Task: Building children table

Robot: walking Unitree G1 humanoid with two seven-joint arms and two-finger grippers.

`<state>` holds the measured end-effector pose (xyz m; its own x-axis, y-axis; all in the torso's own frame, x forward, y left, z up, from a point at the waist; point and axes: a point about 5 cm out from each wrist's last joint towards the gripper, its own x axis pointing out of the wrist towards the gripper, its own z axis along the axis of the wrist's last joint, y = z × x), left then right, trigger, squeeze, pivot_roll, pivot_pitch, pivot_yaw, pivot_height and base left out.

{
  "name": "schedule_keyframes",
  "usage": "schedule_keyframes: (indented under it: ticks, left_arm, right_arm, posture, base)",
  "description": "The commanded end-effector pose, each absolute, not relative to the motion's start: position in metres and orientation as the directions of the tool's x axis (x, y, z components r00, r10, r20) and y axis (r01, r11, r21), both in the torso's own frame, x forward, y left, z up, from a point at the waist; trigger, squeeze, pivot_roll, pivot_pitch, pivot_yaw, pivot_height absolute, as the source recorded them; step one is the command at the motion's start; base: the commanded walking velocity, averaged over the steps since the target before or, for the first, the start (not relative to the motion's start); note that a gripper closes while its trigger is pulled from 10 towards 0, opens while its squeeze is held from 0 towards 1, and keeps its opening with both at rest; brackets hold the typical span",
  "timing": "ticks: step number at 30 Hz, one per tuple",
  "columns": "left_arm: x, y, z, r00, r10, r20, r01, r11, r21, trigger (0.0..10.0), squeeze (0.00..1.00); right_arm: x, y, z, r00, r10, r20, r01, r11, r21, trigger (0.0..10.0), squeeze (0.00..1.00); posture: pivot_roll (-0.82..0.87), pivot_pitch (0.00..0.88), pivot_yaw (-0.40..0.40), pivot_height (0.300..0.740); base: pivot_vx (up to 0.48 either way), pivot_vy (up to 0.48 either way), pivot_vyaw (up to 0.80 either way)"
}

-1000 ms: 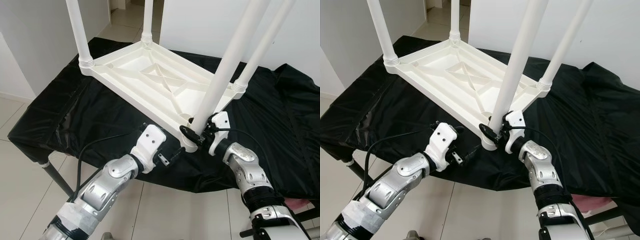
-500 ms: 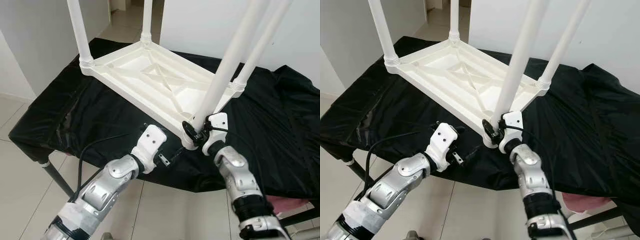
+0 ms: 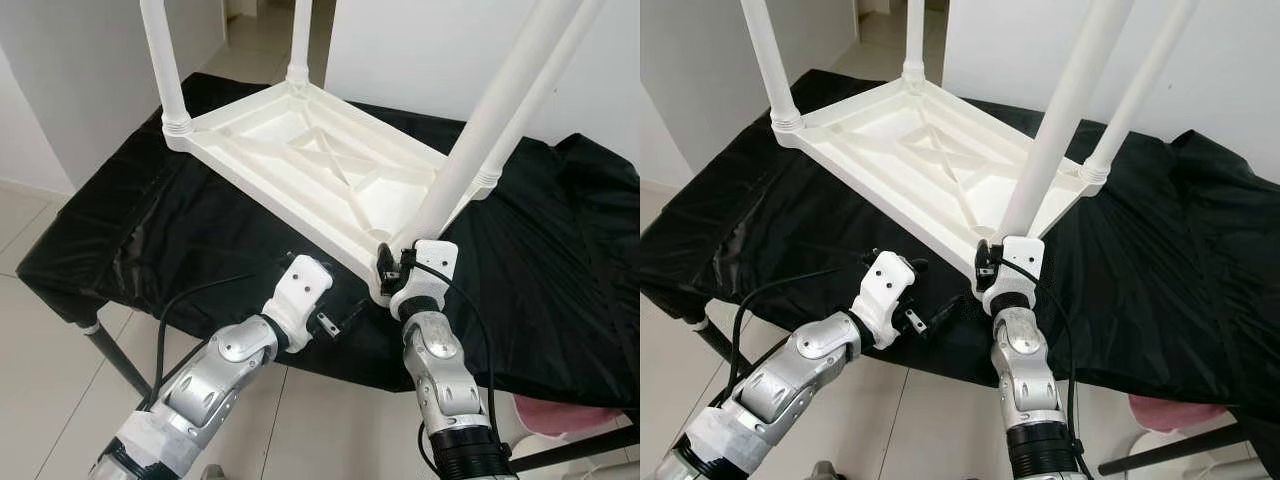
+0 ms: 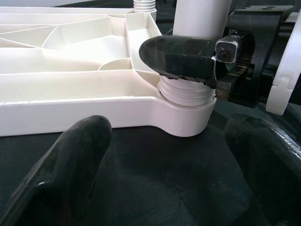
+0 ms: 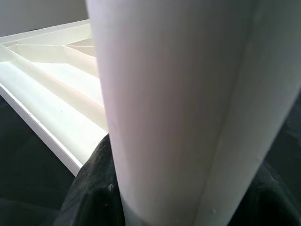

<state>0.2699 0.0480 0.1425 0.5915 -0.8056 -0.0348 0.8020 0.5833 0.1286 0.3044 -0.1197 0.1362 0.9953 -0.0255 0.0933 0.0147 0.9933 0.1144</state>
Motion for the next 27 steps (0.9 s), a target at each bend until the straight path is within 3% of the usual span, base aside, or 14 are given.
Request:
schedule_keyframes:
  ticks: [1,3,4,5,16,17,23,27]
  left_arm:
    - [0.261,0.042,0.138,0.46,-0.886,-0.061,0.884,0.45,0.129,10.0,0.0]
    - [0.261,0.042,0.139,0.458,-0.887,-0.061,0.885,0.448,0.13,10.0,0.0]
    - [0.262,0.042,0.139,0.457,-0.888,-0.06,0.885,0.447,0.131,10.0,0.0]
    - [0.262,0.041,0.14,0.456,-0.888,-0.059,0.885,0.446,0.132,10.0,0.0]
    - [0.263,0.039,0.14,0.439,-0.896,-0.063,0.892,0.427,0.148,10.0,0.0]
    - [0.264,0.04,0.141,0.44,-0.896,-0.062,0.891,0.428,0.15,10.0,0.0]
    - [0.264,0.037,0.141,0.437,-0.898,-0.057,0.893,0.425,0.152,10.0,0.0]
    - [0.264,0.037,0.141,0.435,-0.899,-0.057,0.893,0.422,0.153,10.0,0.0]
  right_arm:
    - [0.297,-0.127,0.119,0.998,-0.056,0.015,0.054,0.991,0.121,10.0,0.0]
    - [0.297,-0.127,0.12,0.998,-0.052,0.021,0.049,0.991,0.122,10.0,0.0]
    - [0.296,-0.127,0.122,0.998,-0.05,0.034,0.045,0.991,0.128,10.0,0.93]
    - [0.296,-0.127,0.124,0.998,-0.051,0.046,0.044,0.991,0.13,10.0,1.0]
    - [0.294,-0.137,0.135,0.993,0.044,0.108,-0.058,0.99,0.129,10.0,1.0]
    - [0.295,-0.139,0.136,0.987,0.104,0.119,-0.117,0.987,0.109,10.0,0.0]
    - [0.302,-0.15,0.137,0.92,0.365,0.145,-0.372,0.928,0.029,10.0,0.0]
    - [0.304,-0.151,0.136,0.906,0.4,0.138,-0.405,0.914,0.006,10.0,0.0]
  posture:
    - [0.03,0.056,-0.089,0.74]
    - [0.03,0.054,-0.088,0.74]
    - [0.03,0.055,-0.086,0.74]
    - [0.03,0.052,-0.085,0.74]
    - [0.02,0.042,-0.089,0.74]
    - [0.03,0.042,-0.09,0.74]
    - [0.02,0.041,-0.09,0.74]
    - [0.02,0.042,-0.09,0.74]
  base:
    - [0.0,0.0,0.0]
    - [0.0,0.0,0.0]
    - [0.0,0.0,0.0]
    - [0.0,0.0,0.0]
    - [0.0,0.0,0.0]
    - [0.0,0.0,0.0]
    - [0.0,0.0,0.0]
    - [0.0,0.0,0.0]
